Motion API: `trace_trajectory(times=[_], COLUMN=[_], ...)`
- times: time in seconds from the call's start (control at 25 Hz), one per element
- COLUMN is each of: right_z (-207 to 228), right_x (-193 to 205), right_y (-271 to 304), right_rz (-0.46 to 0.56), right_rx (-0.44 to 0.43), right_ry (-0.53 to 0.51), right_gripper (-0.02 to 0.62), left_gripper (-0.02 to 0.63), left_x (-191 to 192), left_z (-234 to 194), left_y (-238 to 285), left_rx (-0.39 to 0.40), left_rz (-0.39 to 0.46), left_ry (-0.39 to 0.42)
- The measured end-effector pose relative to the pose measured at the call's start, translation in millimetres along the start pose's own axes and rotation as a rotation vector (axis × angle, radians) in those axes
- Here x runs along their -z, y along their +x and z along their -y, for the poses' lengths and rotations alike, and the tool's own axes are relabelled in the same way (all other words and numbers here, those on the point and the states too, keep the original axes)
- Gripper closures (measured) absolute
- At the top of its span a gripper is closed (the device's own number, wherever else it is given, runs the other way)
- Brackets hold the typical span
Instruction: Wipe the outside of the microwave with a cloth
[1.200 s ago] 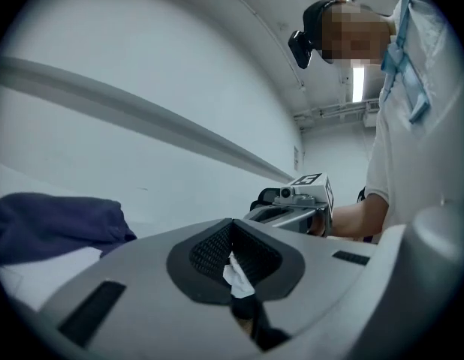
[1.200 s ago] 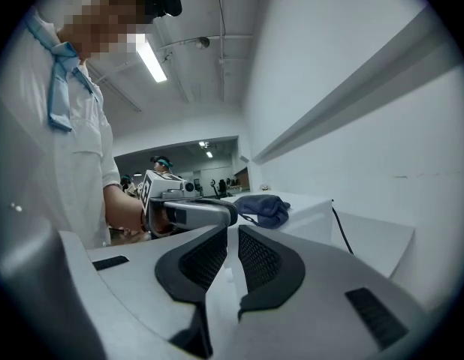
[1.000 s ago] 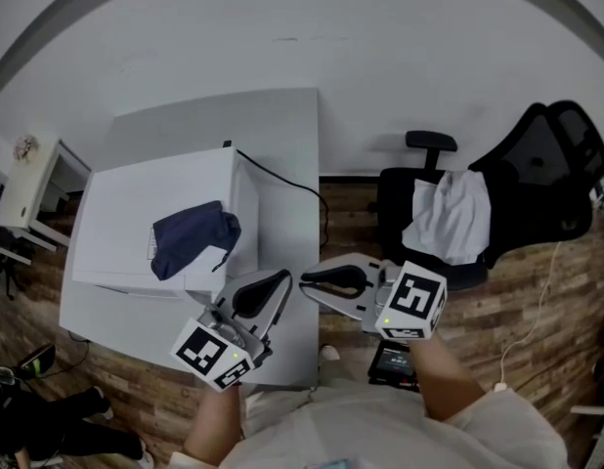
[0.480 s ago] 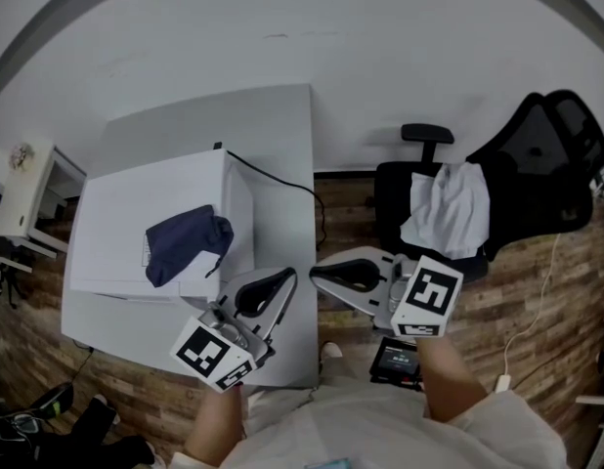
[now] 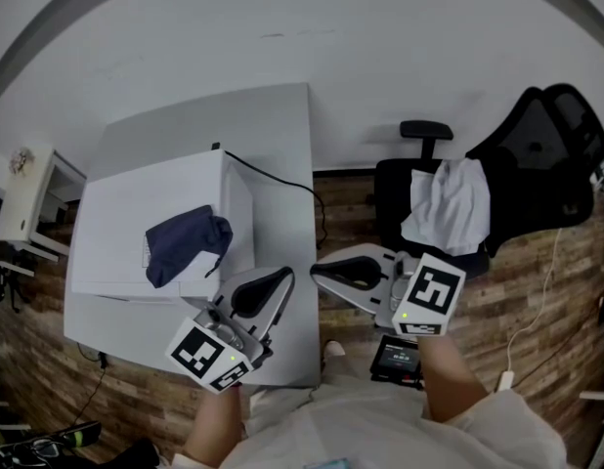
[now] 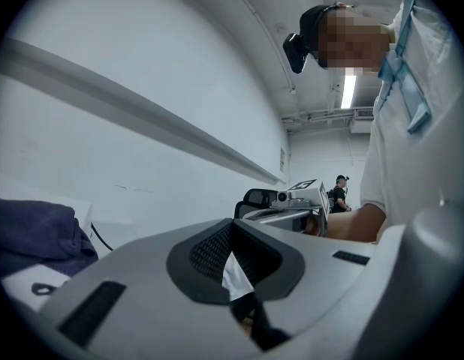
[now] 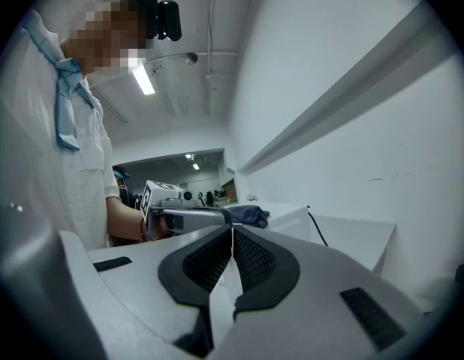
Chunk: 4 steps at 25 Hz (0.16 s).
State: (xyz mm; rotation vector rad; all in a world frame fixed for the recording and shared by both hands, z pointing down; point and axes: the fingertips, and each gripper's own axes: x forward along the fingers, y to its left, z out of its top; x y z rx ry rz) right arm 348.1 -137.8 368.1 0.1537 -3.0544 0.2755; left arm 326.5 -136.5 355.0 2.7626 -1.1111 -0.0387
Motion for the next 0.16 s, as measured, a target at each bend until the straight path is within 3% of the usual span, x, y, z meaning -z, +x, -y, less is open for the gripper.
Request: trace_trajectory(times=[0.16], right_z=[-1.2], right_x=[-0.2], right_y=[0.1], right_rz=[-0.001], right_rx=[0.000], right_ry=[0.001], right_gripper=[0.558], left_gripper=[0.604], left_x=[0.6], left_z=[1.8], left_y=[-1.4], left_rx=[0.003], left_rz=[-0.001], left_ry=[-0.001])
